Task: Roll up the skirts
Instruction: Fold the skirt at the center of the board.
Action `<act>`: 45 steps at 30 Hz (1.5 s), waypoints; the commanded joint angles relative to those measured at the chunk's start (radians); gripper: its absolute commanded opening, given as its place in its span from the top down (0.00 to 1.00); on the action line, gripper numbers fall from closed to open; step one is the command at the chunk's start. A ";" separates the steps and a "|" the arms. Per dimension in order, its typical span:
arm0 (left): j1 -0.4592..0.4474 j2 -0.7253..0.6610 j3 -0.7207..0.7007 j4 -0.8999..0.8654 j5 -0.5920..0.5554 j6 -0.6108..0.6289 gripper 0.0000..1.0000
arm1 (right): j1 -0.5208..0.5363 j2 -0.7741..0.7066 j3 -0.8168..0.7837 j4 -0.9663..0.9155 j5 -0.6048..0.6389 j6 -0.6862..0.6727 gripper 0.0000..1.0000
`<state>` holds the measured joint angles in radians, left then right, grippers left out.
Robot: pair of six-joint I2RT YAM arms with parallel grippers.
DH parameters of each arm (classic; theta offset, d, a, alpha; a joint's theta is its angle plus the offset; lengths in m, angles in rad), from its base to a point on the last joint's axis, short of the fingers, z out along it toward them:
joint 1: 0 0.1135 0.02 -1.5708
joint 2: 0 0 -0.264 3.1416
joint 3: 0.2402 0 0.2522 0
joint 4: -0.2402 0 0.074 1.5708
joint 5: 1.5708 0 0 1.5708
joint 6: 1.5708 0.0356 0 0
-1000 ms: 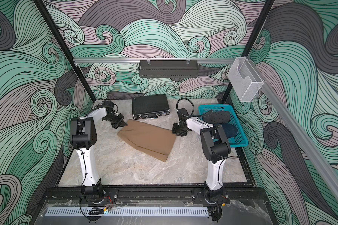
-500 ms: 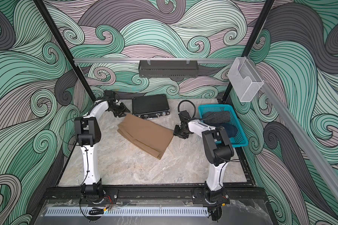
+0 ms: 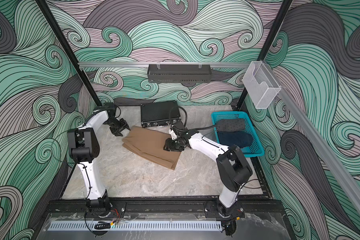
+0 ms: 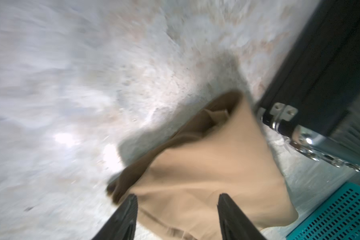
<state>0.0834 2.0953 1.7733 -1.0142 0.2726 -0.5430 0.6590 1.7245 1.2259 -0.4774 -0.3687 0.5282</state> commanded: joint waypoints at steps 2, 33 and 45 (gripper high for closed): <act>0.032 -0.062 -0.076 -0.030 -0.077 -0.012 0.35 | 0.035 -0.059 -0.074 -0.056 0.041 -0.061 0.40; 0.036 -0.083 -0.270 0.122 0.062 -0.014 0.71 | 0.165 0.081 -0.048 -0.197 0.215 -0.185 0.65; -0.009 -0.125 -0.276 0.091 0.112 -0.047 0.98 | 0.099 -0.020 -0.066 -0.237 0.273 -0.213 1.00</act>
<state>0.0994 2.0300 1.4769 -0.8772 0.3576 -0.5732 0.7853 1.7664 1.1606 -0.6712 -0.1310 0.3355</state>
